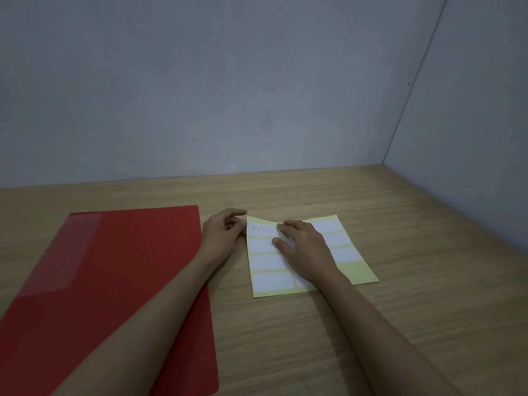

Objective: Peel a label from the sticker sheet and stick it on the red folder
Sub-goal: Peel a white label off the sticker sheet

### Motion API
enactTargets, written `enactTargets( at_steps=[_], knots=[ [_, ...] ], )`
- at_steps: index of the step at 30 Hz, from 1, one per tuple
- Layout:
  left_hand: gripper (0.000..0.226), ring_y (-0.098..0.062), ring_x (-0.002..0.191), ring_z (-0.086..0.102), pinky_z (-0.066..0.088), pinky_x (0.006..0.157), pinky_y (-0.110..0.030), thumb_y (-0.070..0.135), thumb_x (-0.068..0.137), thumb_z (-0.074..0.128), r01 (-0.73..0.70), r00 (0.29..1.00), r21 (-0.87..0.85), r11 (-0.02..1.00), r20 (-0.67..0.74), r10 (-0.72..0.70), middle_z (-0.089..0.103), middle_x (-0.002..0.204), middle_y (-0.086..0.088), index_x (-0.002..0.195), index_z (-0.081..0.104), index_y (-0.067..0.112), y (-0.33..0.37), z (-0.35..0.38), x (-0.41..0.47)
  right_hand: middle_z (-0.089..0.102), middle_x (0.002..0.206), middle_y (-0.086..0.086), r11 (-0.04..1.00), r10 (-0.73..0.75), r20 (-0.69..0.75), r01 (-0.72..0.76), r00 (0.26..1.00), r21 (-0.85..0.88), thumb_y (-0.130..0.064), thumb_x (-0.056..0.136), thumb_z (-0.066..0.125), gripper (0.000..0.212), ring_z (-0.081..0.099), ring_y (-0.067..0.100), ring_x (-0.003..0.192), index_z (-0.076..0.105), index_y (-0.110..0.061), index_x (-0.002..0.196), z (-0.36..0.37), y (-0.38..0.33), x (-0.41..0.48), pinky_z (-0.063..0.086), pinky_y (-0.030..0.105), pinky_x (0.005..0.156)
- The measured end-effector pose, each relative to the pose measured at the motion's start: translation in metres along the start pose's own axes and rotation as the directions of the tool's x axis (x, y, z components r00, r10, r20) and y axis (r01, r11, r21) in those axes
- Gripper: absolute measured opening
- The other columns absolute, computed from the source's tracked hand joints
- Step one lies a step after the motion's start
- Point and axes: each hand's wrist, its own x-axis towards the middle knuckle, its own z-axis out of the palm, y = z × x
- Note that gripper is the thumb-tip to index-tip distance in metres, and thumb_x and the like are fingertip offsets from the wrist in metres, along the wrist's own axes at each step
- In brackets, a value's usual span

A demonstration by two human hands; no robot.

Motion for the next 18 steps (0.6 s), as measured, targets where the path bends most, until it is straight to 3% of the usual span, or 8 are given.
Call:
enactTargets(
  at_steps=[6,12,18],
  knots=[
    [0.016,0.007,0.057,0.063,0.044,0.06,-0.001,0.01,0.081,0.065,0.057,0.998,-0.065,0.996,-0.016,-0.058,0.069,0.073,-0.003,0.096,0.069,0.011,0.005,0.0,0.003,0.046,0.143,-0.003,1.0,0.003,0.004,-0.003,1.0,0.005,-0.042,0.091,0.047,0.046,0.034,0.015,0.135,0.049,-0.023,0.133,0.0,-0.001,0.0,0.024,0.033,0.112],
    [0.01,-0.009,0.07,0.066,0.049,0.072,-0.021,0.012,0.079,0.068,0.144,0.99,-0.122,0.982,0.019,-0.143,0.072,0.079,-0.008,0.089,0.071,0.013,0.008,0.001,0.007,0.047,0.142,-0.004,1.0,0.007,0.004,-0.007,1.0,0.014,-0.043,0.09,0.049,0.046,0.036,0.015,0.133,0.05,-0.024,0.132,0.0,0.0,0.001,0.025,0.035,0.111],
    [0.012,0.0,0.063,0.065,0.05,0.063,-0.012,0.01,0.081,0.065,0.195,0.979,-0.177,0.965,0.092,-0.181,0.072,0.079,-0.005,0.091,0.072,0.011,0.009,-0.004,0.01,0.05,0.13,-0.008,0.998,0.056,-0.01,-0.056,0.998,0.039,-0.045,0.084,0.056,0.044,0.037,0.013,0.126,0.053,-0.031,0.126,0.0,-0.006,0.015,0.021,0.035,0.101]
  ],
)
